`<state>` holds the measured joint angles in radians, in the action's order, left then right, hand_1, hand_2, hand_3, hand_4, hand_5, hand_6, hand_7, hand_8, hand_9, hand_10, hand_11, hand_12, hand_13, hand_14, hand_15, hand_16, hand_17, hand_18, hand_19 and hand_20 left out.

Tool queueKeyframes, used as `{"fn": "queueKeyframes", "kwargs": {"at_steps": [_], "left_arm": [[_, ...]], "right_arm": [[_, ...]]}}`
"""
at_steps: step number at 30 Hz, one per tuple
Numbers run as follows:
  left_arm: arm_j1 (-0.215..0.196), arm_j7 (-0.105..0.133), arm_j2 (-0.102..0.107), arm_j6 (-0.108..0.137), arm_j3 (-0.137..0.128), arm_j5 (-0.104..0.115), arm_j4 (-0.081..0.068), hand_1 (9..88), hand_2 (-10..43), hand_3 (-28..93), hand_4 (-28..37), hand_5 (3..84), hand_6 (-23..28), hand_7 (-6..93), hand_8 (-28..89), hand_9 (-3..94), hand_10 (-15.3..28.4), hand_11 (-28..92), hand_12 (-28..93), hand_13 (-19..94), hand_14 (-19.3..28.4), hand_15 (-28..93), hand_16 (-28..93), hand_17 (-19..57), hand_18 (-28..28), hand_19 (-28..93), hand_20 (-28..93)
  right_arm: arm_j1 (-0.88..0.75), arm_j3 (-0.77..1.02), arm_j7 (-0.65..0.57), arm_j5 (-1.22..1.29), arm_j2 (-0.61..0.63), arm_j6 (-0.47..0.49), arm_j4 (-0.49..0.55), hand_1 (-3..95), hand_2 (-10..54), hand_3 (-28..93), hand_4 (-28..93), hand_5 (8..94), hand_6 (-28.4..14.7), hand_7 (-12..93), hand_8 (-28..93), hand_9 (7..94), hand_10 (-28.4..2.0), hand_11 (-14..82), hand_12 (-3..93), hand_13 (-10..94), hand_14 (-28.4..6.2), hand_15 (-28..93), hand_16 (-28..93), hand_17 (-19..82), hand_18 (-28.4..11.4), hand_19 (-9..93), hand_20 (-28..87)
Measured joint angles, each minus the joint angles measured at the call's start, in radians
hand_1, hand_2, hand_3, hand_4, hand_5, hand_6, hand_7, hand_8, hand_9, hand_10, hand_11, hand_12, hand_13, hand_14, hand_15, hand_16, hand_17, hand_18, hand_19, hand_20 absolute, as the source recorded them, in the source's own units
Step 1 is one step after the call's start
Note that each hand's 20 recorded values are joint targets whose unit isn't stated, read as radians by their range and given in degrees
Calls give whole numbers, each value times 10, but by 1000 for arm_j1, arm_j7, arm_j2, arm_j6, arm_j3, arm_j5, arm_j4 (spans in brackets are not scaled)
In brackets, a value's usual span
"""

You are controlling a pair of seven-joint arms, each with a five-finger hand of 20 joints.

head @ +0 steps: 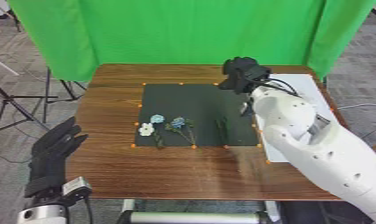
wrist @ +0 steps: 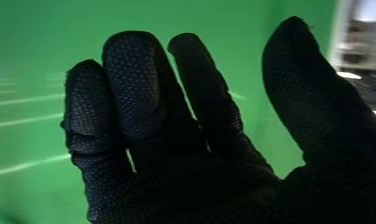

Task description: Arrange flowers

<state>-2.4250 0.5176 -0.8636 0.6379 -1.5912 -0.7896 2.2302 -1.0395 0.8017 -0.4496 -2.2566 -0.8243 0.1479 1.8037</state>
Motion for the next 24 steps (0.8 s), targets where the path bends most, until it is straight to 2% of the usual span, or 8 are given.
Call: {"fn": "queueKeyframes", "kwargs": {"at_steps": [6,11,14,24], "left_arm": [[3,7,4,3,15,2,0,271,41,836,-182,380,97,163,-114,312,190,364,50,241,269,655,-180,-93,217,605,41],[11,31,26,19,36,28,0,271,41,836,-181,379,96,164,-114,312,191,364,50,241,269,656,-180,-93,217,606,41],[11,41,38,25,39,41,0,271,41,836,-182,379,96,164,-114,312,190,364,50,241,269,656,-180,-92,217,606,41],[18,48,41,28,47,48,-1,270,41,837,-181,379,96,165,-114,311,190,363,51,241,269,655,-180,-92,217,606,40]], "right_arm": [[-23,48,-46,31,105,24,-88,302,-23,858,-255,540,-93,161,-99,539,-196,274,181,573,-125,743,124,359,-187,932,103],[-33,64,-80,52,147,34,-142,307,-29,863,-257,537,-93,161,-100,534,-195,264,179,574,-122,744,125,361,-187,932,109],[-44,86,-96,59,155,43,-157,308,-31,865,-259,534,-93,160,-100,530,-194,260,179,574,-121,745,125,361,-186,932,111],[-87,134,-110,51,143,103,-200,305,-39,867,-264,525,-91,159,-101,522,-194,237,174,572,-120,746,125,359,-186,932,115]]}}
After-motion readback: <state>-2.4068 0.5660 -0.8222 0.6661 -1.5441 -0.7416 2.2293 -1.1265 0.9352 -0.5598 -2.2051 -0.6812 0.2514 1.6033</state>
